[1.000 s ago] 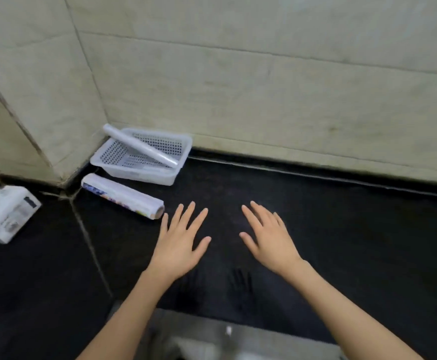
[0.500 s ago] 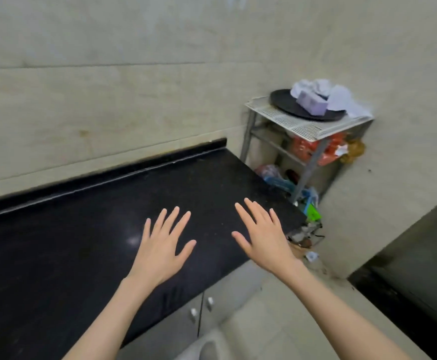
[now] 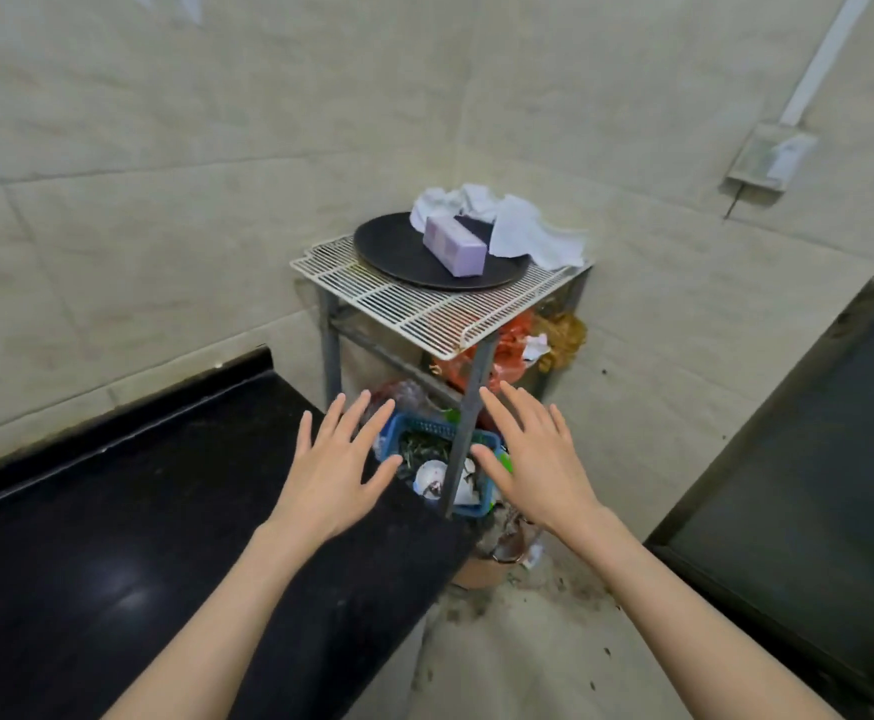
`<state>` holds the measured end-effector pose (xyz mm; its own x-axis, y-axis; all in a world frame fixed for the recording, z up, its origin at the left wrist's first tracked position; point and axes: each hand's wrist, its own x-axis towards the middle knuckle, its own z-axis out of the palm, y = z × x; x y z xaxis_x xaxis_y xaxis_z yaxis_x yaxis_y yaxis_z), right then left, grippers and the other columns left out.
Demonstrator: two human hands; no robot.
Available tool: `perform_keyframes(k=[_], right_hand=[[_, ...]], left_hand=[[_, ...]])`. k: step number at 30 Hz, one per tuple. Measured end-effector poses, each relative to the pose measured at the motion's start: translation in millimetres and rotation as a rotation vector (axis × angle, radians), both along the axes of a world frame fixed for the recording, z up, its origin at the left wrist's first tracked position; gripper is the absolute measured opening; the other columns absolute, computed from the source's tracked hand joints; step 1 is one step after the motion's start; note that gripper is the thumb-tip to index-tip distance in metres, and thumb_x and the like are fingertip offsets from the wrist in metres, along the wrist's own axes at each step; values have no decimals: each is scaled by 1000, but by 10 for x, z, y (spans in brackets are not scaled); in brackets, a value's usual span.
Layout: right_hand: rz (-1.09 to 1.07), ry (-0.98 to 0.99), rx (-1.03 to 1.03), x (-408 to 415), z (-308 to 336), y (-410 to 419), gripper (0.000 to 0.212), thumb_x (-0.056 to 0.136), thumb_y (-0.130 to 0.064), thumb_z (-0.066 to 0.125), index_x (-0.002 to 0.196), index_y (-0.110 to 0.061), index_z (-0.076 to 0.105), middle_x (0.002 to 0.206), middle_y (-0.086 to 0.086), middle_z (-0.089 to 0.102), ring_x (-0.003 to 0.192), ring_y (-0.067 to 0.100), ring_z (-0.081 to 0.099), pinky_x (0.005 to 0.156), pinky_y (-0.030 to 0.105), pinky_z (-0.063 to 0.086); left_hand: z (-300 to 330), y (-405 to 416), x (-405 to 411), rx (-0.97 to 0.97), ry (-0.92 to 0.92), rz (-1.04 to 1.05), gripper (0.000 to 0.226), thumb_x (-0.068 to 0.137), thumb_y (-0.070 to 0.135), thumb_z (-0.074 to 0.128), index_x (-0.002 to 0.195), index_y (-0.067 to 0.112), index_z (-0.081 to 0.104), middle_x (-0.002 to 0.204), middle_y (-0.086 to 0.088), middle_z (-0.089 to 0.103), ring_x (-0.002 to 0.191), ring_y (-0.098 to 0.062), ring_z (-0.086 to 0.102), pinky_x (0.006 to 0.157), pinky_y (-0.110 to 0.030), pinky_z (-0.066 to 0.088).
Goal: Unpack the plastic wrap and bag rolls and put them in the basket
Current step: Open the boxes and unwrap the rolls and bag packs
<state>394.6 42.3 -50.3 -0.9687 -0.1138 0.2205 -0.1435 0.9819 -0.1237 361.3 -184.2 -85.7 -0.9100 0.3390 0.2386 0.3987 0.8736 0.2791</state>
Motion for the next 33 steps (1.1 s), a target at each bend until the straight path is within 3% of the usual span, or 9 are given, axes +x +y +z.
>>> perform_keyframes(k=[10,16,19,24,29,33], right_hand=[[31,101,-127,-1591,291,876,63,91,-47,42,145,-20,21,152,6,28,140,22,24,115,48,22],[68,99,-229,-2881,327,1023,65,91,-46,43,144,-14,23,150,11,31,137,26,30,112,40,26],[18,19,-332,-3409,375,1007,74,88,-51,45,143,-8,19,148,16,31,133,32,33,105,44,34],[15,-113,-467,-4020,421,793,96,79,-59,56,144,-5,10,147,20,24,133,35,28,106,44,31],[24,-135,-520,-4225,401,674,83,84,-34,62,143,-6,11,140,21,29,125,36,34,100,42,36],[220,-68,-799,-4060,504,667,76,82,-25,61,144,-17,18,140,12,34,126,24,38,94,28,32]], left_hand=[[346,884,-1459,25,57,-24,59,95,43,37,147,30,14,158,-1,10,146,-23,1,117,-50,4],[382,1156,-2270,83,40,174,58,95,44,34,147,33,10,158,-2,8,146,-21,-1,117,-45,1],[379,1269,-2514,76,7,252,58,95,45,32,146,36,6,159,-1,5,145,-19,-4,118,-44,-1],[356,1347,-2679,89,11,359,58,96,44,33,146,36,6,159,0,5,145,-17,-6,118,-41,-2],[358,1247,-2618,93,24,434,59,95,44,35,147,34,8,159,0,4,145,-17,-6,116,-35,-3],[376,1170,-2456,148,40,458,64,93,48,40,146,35,8,159,2,0,142,-10,-10,114,-31,-3]])
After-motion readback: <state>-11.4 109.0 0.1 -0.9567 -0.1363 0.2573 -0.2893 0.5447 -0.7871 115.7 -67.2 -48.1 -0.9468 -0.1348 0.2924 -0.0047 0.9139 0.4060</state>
